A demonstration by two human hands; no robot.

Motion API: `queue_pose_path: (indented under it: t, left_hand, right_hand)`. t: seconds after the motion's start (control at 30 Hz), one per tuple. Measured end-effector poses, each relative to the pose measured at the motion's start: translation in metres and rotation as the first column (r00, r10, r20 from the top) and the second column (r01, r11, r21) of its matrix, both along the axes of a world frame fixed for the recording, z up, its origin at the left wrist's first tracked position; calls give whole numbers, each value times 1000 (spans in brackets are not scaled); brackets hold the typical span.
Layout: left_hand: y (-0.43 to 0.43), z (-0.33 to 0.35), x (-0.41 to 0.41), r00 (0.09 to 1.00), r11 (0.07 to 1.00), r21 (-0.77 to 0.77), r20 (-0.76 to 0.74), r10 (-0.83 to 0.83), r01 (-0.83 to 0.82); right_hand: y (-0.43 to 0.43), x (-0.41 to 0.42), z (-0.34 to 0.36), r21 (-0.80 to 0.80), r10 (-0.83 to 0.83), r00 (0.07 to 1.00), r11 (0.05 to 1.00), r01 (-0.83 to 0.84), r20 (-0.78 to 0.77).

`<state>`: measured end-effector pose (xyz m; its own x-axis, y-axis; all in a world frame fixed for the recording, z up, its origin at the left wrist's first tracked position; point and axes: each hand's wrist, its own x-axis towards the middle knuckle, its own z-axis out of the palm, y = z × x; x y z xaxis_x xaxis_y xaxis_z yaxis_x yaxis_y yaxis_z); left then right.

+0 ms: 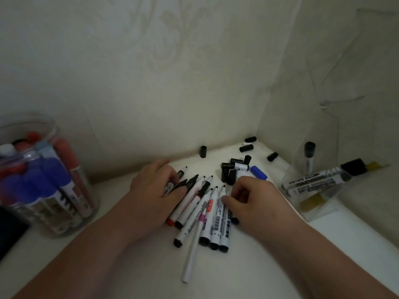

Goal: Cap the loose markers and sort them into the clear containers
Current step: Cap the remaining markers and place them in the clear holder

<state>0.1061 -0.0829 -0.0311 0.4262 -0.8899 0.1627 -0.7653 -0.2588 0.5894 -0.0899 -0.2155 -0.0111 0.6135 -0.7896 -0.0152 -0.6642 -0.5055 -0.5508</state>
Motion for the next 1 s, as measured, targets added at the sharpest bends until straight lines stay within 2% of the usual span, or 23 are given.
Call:
queue_pose_path:
  t: [0.13, 0.27, 0.43, 0.6, 0.8, 1.0]
  left_hand:
    - [2, 9, -14, 980, 990, -111, 188, -59, 81]
    - [-4, 5, -28, 926, 971, -42, 313, -210, 234]
    - [-5, 8, -44, 888, 951, 34, 350, -300, 308]
    - [2, 22, -47, 884, 957, 129, 366, -290, 261]
    - [24, 46, -52, 905, 904, 427, 370, -209, 34]
    - [18, 40, -53, 897, 887, 459, 412, -159, -54]
  right_hand:
    - [-5, -5, -3, -26, 8, 998, 1000, -10, -64]
    - [-10, -4, -7, 24, 27, 997, 999, -25, -75]
    - [-11, -5, -11, 92, 21, 1000, 996, -22, 6]
    - [-10, -8, -11, 121, 0, 998, 993, -9, 70]
    - [-2, -11, -10, 112, -14, 993, 994, 2, 114]
    - [5, -11, -6, 138, -58, 987, 990, 38, 151]
